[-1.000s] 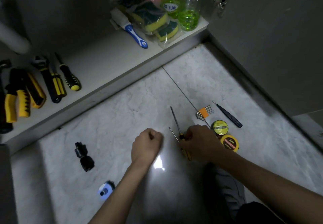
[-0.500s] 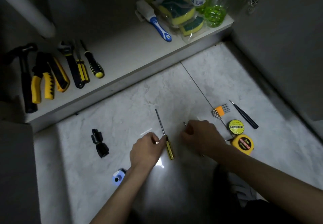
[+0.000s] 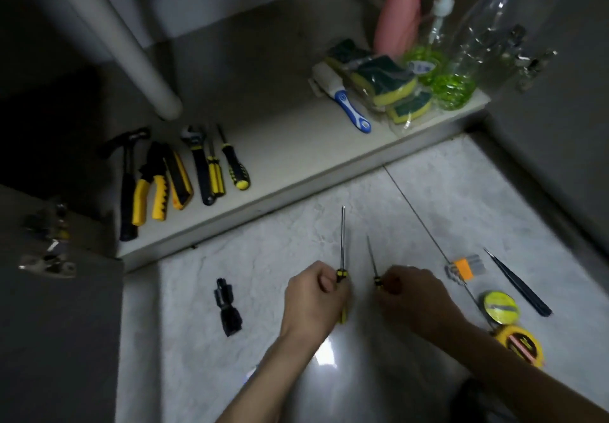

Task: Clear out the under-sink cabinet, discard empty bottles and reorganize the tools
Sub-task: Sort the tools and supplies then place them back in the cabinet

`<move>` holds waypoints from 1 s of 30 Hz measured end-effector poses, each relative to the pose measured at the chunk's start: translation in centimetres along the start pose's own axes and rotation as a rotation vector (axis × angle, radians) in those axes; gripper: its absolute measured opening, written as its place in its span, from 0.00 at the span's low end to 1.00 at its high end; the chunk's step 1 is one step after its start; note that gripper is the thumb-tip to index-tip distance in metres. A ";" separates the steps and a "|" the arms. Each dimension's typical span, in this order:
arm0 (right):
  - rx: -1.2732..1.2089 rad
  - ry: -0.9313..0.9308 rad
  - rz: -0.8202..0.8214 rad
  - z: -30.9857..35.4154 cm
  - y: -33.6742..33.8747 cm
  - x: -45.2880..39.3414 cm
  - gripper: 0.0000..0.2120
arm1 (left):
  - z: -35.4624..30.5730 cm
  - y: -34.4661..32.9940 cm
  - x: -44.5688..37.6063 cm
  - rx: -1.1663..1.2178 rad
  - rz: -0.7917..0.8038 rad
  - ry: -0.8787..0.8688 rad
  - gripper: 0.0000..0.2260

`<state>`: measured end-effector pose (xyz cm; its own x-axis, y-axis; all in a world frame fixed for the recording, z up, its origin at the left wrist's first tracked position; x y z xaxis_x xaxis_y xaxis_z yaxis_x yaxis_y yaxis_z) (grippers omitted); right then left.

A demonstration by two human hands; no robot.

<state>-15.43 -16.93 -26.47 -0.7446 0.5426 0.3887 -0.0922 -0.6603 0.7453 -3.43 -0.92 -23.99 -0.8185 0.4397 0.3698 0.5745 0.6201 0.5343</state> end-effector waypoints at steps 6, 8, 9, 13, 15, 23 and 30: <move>-0.275 0.105 -0.145 7.6 5.7 -4.4 0.14 | -9.2 10.7 -8.2 -0.094 -0.217 -0.184 0.11; -0.305 0.142 -0.143 10.2 6.8 -5.8 0.13 | -11.7 13.6 -11.9 -0.245 -0.266 -0.173 0.11; -0.310 0.157 -0.145 11.4 7.3 -6.6 0.12 | -12.6 14.6 -13.6 -0.325 -0.265 -0.152 0.11; -0.278 0.186 -0.190 15.4 9.0 -10.0 0.12 | -12.7 16.4 -18.6 -0.609 -0.142 -0.038 0.16; -0.239 0.166 -0.211 16.4 9.4 -11.8 0.11 | -12.0 16.4 -19.5 -0.655 -0.084 -0.030 0.16; -0.054 0.093 -0.140 18.8 7.8 -15.4 0.09 | -11.7 16.2 -19.3 -0.768 -0.151 -0.175 0.15; 0.052 0.110 -0.153 20.9 6.5 -15.8 0.10 | -10.9 15.7 -19.0 -0.843 -0.207 -0.261 0.12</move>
<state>9.57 -18.92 -16.43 -0.7928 0.5723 0.2093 -0.1775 -0.5454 0.8192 21.08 -6.60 -14.30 -0.8187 0.5693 0.0749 0.1369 0.0670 0.9883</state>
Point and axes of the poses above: each hand's wrist, its own x-axis away from the middle knuckle, its own y-axis out of the back of the hand, z = x × y, the point moved 8 cm from there along -x, towards the middle knuckle, and after that the axes turned 1 degree about -z, right-handed, at the moved point
